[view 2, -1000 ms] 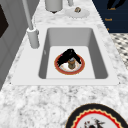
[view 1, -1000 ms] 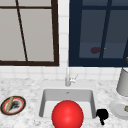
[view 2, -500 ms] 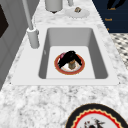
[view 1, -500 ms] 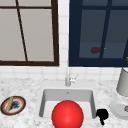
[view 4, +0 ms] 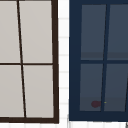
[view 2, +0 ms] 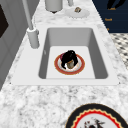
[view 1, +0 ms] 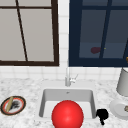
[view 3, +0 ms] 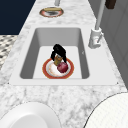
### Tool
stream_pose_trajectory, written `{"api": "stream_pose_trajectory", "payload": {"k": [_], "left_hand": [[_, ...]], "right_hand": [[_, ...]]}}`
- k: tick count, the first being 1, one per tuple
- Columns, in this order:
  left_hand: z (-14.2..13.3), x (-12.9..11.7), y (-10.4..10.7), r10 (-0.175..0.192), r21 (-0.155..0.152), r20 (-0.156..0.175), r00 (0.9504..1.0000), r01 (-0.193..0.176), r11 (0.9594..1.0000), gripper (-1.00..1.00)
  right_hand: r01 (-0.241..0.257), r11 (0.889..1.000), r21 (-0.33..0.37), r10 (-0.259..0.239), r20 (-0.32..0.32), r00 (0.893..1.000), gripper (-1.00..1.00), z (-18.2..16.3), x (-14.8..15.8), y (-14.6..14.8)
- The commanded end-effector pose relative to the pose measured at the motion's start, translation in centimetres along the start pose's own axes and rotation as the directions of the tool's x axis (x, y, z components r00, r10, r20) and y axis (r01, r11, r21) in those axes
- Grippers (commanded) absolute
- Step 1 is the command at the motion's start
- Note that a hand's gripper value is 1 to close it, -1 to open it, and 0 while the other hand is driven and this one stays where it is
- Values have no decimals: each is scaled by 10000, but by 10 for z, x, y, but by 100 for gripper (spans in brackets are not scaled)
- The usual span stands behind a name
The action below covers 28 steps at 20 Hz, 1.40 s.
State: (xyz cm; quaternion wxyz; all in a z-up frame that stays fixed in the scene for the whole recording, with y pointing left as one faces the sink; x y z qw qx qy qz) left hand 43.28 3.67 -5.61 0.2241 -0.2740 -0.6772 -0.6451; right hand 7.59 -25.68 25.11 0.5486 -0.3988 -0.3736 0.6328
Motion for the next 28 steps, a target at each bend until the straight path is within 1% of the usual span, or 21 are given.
{"api": "stream_pose_trajectory", "payload": {"k": [1, 2, 3, 4, 5, 6, 7, 8, 9, 12, 14, 15, 17, 18, 19, 22, 23, 24, 28], "left_hand": [[0, -4, -5, 322, 25, -2, 9995, -322, 9995, 100], [2, -3, -4, 235, 56, -109, 9997, -235, 9997, 100], [3, -2, -2, 260, 66, -177, 9995, -259, 9996, 100], [5, -1, -1, 115, 94, -208, 9997, -113, 9999, 100], [6, 1, 0, 44, 35, -135, 9999, -44, 10000, 100], [5, 1, 1, -103, 42, -152, 9998, 104, 9999, 100], [4, 4, 4, -438, 99, -84, 9990, 438, 9990, 100], [4, 7, 8, -546, 171, -96, 9985, 548, 9984, 100], [4, 8, 11, -576, 250, -171, 9982, 581, 9980, 100], [5, 10, 15, -459, 291, -326, 9984, 469, 9985, 100], [4, 15, 24, -426, 273, -397, 9983, 437, 9987, 100], [4, 18, 27, -501, 277, -409, 9979, 513, 9983, 100], [3, 24, 35, -484, 265, -474, 9977, 496, 9984, 100], [3, 26, 39, -458, 215, -513, 9976, 470, 9987, 100], [2, 27, 45, -525, 137, -583, 9969, 534, 9985, 100], [4, 37, 59, -487, -79, -802, 9956, 483, 9988, 100], [9, 40, 63, -326, -114, -862, 9957, 318, 9994, 100], [11, 45, 65, -370, -164, -907, 9952, 357, 9992, 100], [25, 58, 79, -287, -198, -977, 9948, 268, 9994, 100]], "right_hand": [[0, 10000, 0, 0, 0, 10000, 0, 0, 0, 0], [0, 10000, 0, 0, 0, 10000, 0, 0, 0, 0], [0, 10000, 0, 0, 0, 10000, 0, 0, 0, 0], [0, 10000, 0, 0, 0, 10000, 0, 0, 0, 0], [0, 10000, 0, 0, 0, 10000, 0, 0, 0, 0], [0, 10000, 0, 0, 0, 10000, 0, 0, 0, 0], [0, 10000, 0, 0, 0, 10000, 0, 0, 0, 0], [0, 10000, 0, 0, 0, 10000, 0, 0, 0, 0], [0, 10000, 0, 0, 0, 10000, 0, 0, 0, 0], [0, 10000, 0, 0, 0, 10000, 0, 0, 0, 0], [0, 10000, 0, 0, 0, 10000, 0, 0, 0, 0], [0, 10000, 0, 0, 0, 10000, 0, 0, 0, 0], [0, 10000, 0, 0, 0, 10000, 0, 0, 0, 0], [0, 10000, 0, 0, 0, 10000, 0, 0, 0, 0], [0, 10000, 0, 0, 0, 10000, 0, 0, 0, 0], [0, 10000, 0, 0, 0, 10000, 0, 0, 0, 0], [0, 10000, 0, 0, 0, 10000, 0, 0, 0, 0], [0, 10000, 0, 0, 0, 10000, 0, 0, 0, 0], [0, 10000, 0, 0, 0, 10000, 0, 0, 0, 0]]}}
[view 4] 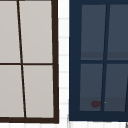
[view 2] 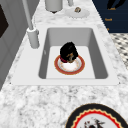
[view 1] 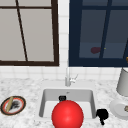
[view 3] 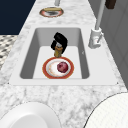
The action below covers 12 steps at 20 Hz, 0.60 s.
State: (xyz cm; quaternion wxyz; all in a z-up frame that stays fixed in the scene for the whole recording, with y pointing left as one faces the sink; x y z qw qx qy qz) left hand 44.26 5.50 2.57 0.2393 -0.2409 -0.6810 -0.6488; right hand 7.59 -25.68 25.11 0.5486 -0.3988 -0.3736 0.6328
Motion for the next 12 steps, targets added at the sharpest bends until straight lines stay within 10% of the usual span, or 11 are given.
{"api": "stream_pose_trajectory", "payload": {"k": [1, 12], "left_hand": [[15, 12, 15, -14, -420, -348, 9994, 0, 9991, 100], [47, 60, 71, 148, -436, -435, 9989, -166, 9989, 100]], "right_hand": [[0, 10000, 0, 0, 0, 10000, 0, 0, 0, 0], [0, 10000, 0, 0, 0, 10000, 0, 0, 0, 0]]}}
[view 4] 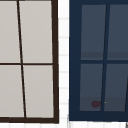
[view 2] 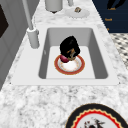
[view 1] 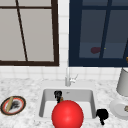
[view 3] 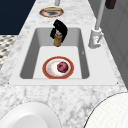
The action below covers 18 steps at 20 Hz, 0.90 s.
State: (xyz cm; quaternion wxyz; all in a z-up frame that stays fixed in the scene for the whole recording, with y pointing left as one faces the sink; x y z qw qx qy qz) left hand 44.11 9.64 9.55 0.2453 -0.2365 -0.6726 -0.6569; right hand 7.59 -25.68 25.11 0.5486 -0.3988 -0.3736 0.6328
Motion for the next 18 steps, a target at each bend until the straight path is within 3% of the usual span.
{"api": "stream_pose_trajectory", "payload": {"k": [1, 18], "left_hand": [[12, 17, 21, 150, -296, -240, 9996, -157, 9994, 100], [92, 96, 89, 601, -337, -358, 9975, -613, 9976, 100]], "right_hand": [[0, 10000, 0, 0, 0, 10000, 0, 0, 0, 0], [0, 10000, 0, 0, 0, 10000, 0, 0, 0, 0]]}}
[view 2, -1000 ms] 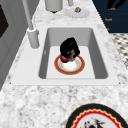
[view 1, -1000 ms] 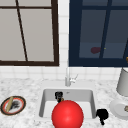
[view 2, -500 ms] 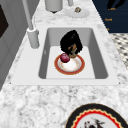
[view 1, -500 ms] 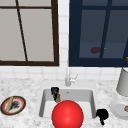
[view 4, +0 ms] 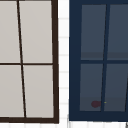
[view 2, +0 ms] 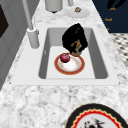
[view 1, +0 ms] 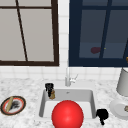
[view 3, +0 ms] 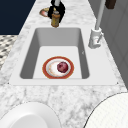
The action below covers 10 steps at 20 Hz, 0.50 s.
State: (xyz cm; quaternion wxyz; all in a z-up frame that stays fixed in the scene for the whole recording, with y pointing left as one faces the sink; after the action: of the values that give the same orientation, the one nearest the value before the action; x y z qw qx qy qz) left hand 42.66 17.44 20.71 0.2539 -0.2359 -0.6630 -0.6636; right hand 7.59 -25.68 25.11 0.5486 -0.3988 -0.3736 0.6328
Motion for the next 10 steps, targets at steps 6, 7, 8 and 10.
{"api": "stream_pose_trajectory", "payload": {"k": [6, 7, 8, 10], "left_hand": [[49, 44, 15, 656, -150, -169, 9977, -658, 9977, 100], [55, 48, 16, 678, -166, -176, 9975, -681, 9975, 100], [60, 52, 17, 706, -175, -177, 9973, -710, 9973, 100], [72, 61, 18, 793, -183, -178, 9967, -796, 9967, 100]], "right_hand": [[0, 10000, 0, 0, 0, 10000, 0, 0, 0, 0], [0, 10000, 0, 0, 0, 10000, 0, 0, 0, 0], [0, 10000, 0, 0, 0, 10000, 0, 0, 0, 0], [0, 10000, 0, 0, 0, 10000, 0, 0, 0, 0]]}}
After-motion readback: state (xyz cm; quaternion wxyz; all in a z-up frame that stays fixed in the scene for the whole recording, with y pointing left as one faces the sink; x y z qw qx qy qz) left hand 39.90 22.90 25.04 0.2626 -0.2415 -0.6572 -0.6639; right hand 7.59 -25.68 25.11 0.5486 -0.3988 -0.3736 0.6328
